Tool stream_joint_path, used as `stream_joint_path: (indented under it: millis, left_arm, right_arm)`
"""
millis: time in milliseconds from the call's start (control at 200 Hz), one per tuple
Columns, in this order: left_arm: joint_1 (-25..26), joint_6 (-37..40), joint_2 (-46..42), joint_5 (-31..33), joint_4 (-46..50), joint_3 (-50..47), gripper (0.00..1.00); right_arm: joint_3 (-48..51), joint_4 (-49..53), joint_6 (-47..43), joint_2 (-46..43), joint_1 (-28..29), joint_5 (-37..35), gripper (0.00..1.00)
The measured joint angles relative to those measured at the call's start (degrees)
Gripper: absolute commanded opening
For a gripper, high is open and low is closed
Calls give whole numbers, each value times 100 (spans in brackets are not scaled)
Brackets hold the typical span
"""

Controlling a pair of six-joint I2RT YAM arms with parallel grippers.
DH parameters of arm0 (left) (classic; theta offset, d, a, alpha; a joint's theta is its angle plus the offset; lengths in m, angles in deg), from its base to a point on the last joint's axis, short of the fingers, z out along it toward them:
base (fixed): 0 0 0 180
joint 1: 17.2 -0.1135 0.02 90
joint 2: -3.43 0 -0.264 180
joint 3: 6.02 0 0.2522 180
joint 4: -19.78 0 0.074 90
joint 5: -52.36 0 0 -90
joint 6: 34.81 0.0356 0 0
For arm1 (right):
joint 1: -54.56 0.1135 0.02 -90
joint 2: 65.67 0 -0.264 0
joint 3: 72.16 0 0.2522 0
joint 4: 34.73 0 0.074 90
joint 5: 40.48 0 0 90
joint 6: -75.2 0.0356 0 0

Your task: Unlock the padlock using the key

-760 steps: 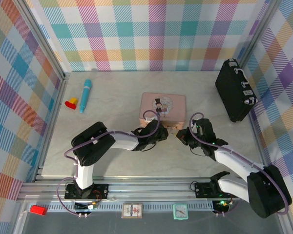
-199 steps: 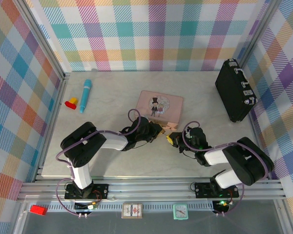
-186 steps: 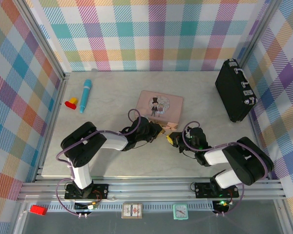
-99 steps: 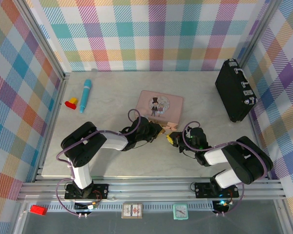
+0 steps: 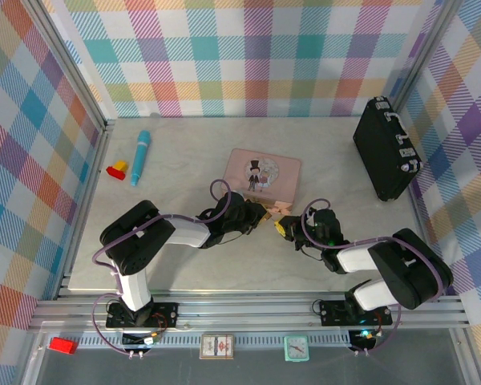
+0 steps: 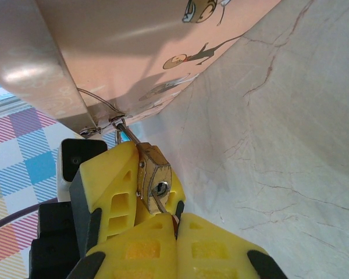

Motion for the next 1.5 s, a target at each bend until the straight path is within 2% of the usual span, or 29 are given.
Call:
stream_joint_path:
  millis: [880, 1500]
  left_arm:
    - [118, -20, 0, 94, -39, 0, 0]
    - [155, -63, 0, 232, -90, 0, 0]
  right_arm:
    - [0, 354, -46, -199, 0, -50, 0]
    - [0, 136, 85, -44, -37, -111, 0]
